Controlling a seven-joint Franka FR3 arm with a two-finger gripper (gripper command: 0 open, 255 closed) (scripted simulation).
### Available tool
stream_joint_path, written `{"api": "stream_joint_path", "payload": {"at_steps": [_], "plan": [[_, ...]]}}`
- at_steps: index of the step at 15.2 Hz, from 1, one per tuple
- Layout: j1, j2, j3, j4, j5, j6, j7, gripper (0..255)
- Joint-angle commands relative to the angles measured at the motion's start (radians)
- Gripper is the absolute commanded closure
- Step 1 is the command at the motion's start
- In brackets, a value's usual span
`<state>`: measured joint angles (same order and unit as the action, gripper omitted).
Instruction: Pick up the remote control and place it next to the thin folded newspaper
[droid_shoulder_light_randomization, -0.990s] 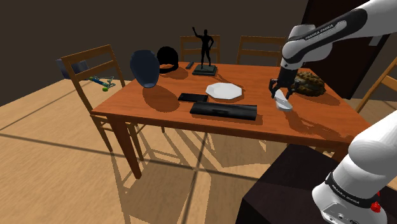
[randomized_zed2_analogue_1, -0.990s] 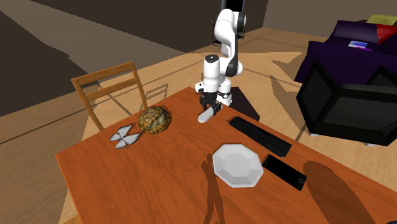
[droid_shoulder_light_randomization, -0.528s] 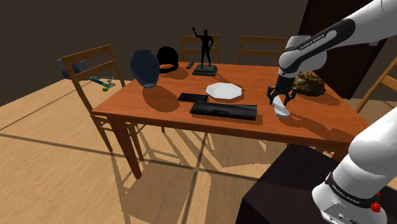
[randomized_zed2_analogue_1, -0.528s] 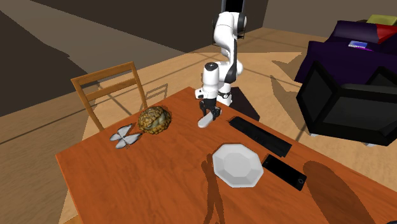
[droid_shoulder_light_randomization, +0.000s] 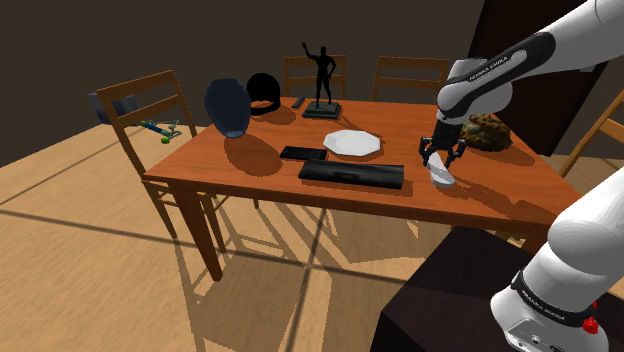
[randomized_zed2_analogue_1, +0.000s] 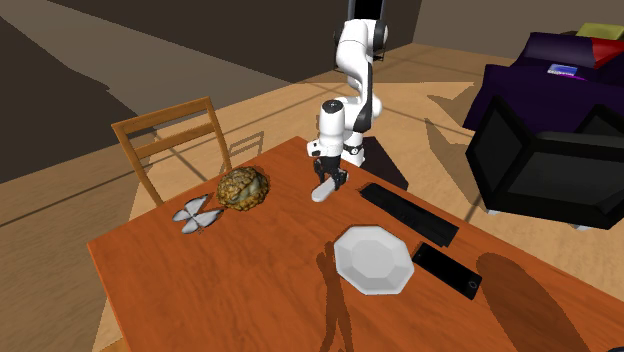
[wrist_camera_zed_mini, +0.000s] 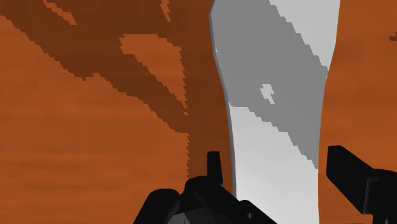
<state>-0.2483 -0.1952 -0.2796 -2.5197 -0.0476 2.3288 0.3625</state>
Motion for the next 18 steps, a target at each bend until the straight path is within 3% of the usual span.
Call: {"api": "stream_joint_path", "payload": {"at_steps": [1, 6, 10, 18], "plan": [[0.000, 0.000, 0.000, 0.000, 0.000, 0.000, 0.000, 0], [0.000, 0.000, 0.000, 0.000, 0.000, 0.000, 0.000, 0], [-0.005, -0.081, 0.011, 0.064, -0.018, -0.142, 0.015, 0], [-0.005, -0.081, 0.011, 0.064, -0.018, -0.142, 0.015, 0]]}}
